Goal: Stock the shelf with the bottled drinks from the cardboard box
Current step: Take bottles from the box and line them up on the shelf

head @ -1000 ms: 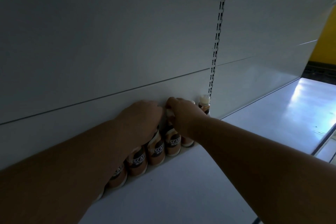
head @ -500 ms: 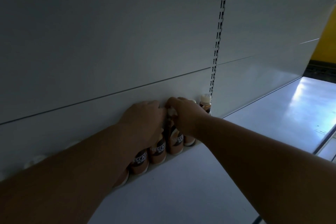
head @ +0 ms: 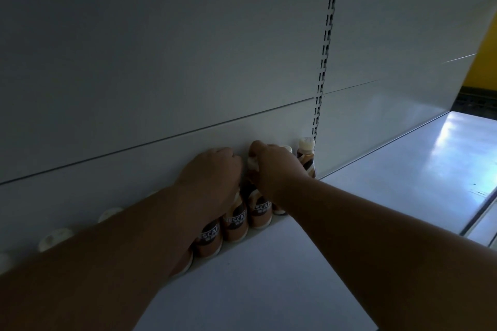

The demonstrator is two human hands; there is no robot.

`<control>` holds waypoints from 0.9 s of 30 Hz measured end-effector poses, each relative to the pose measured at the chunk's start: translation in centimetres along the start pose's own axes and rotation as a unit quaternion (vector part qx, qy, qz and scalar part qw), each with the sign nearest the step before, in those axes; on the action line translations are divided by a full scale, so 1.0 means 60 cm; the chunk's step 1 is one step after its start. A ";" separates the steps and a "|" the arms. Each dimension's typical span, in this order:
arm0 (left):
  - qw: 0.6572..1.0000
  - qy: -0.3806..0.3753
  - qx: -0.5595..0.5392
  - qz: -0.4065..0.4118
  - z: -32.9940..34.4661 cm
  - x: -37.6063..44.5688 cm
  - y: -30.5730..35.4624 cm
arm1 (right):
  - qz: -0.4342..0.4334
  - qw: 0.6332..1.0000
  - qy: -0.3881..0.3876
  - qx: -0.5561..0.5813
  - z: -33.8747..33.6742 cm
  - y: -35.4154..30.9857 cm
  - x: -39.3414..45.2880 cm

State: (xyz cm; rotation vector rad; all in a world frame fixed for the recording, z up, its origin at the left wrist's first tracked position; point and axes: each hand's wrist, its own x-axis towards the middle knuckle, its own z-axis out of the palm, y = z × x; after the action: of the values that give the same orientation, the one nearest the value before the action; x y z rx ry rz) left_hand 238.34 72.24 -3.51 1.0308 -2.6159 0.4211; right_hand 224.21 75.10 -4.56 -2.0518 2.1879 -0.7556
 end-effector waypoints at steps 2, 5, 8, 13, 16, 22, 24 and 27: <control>1.000 -0.001 0.011 0.001 0.000 -0.001 0.002 | -0.003 1.000 -0.007 0.000 -0.001 0.002 0.001; 1.000 -0.003 0.019 -0.004 0.000 -0.001 0.005 | -0.009 1.000 -0.023 0.001 -0.006 0.004 0.002; 1.000 -0.005 0.022 -0.009 -0.001 0.000 0.007 | -0.008 0.999 -0.031 0.006 -0.006 0.004 0.004; 1.000 -0.006 0.019 -0.004 0.000 -0.005 0.007 | 0.002 0.999 -0.029 0.013 -0.004 0.003 0.008; 0.999 -0.014 0.028 -0.004 0.000 -0.005 0.007 | 0.013 0.999 -0.037 0.021 -0.007 0.003 0.010; 0.997 -0.023 0.077 -0.017 -0.021 0.004 0.025 | 0.006 0.997 -0.072 0.031 -0.020 0.005 0.003; 0.996 -0.008 0.090 -0.019 -0.032 0.012 0.036 | -0.008 0.998 -0.063 0.031 -0.038 0.020 -0.008; 0.997 0.015 0.068 -0.018 -0.039 0.033 0.054 | -0.004 1.000 -0.002 0.018 -0.072 0.059 -0.023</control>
State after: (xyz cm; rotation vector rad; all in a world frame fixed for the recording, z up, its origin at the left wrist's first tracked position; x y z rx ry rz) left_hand 235.11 74.16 -1.16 1.1037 -2.5685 0.6075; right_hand 219.56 77.76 -2.51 -2.0439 2.1503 -0.7851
